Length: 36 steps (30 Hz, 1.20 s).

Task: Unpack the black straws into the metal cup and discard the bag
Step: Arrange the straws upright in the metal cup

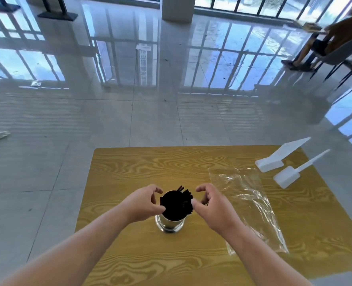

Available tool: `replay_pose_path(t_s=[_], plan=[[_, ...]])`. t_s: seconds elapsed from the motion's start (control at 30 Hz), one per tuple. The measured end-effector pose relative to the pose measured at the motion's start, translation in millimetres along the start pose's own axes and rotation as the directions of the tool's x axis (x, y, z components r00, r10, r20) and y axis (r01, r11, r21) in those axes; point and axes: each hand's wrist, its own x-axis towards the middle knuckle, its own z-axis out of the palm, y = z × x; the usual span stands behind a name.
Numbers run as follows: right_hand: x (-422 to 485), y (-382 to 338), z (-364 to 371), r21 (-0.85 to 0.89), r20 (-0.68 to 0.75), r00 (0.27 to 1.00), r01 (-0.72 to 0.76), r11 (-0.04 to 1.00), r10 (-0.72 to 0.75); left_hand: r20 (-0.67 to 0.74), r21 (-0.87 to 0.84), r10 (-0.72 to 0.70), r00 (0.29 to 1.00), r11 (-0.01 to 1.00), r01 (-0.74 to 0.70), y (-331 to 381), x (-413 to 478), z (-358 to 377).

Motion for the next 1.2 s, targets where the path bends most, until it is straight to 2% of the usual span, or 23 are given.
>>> replay_pose_path(t_s=[0.13, 0.23, 0.33, 0.43, 0.53, 0.63, 0.77, 0.93, 1.03, 1.2], plan=[[-9, 15, 11, -0.082, 0.102, 0.984, -0.137, 0.987, 0.146, -0.055, 0.055, 0.031, 0.998, 0.998, -0.028, 4, 6, 7], [-7, 20, 23, -0.171, 0.147, 0.971, -0.163, 0.972, 0.189, -0.096, 0.089, 0.053, 0.994, 0.995, -0.044, 12, 10, 12], [6, 17, 28, -0.171, 0.146, 0.969, -0.173, 0.97, 0.198, -0.079, 0.074, 0.057, 0.995, 0.996, -0.051, 20, 15, 14], [20, 11, 27, -0.183, 0.135, 0.975, -0.148, 0.972, 0.174, -0.063, 0.039, 0.038, 0.997, 0.999, -0.036, 22, 19, 17], [34, 7, 25, -0.164, 0.156, 0.983, -0.072, 0.984, 0.098, -0.094, 0.094, 0.007, 0.996, 0.996, 0.002, 23, 24, 19], [48, 4, 22, -0.121, 0.231, 0.973, 0.012, 0.993, 0.016, -0.088, 0.127, -0.062, 0.994, 0.989, 0.073, 24, 28, 22], [66, 2, 23, -0.076, 0.366, 0.927, 0.118, 0.99, -0.083, -0.134, 0.148, -0.068, 0.989, 0.985, 0.088, 32, 32, 28], [74, 13, 23, -0.028, 0.271, 0.958, 0.103, 0.994, -0.092, -0.279, 0.032, -0.077, 0.957, 0.996, 0.089, 34, 29, 31], [68, 21, 23, -0.05, 0.271, 0.96, 0.081, 0.995, -0.065, -0.285, 0.006, -0.077, 0.955, 0.997, 0.082, 33, 25, 31], [67, 20, 23, -0.109, 0.286, 0.951, 0.155, 0.982, -0.119, -0.272, -0.022, -0.101, 0.957, 0.995, 0.099, 32, 20, 31]])
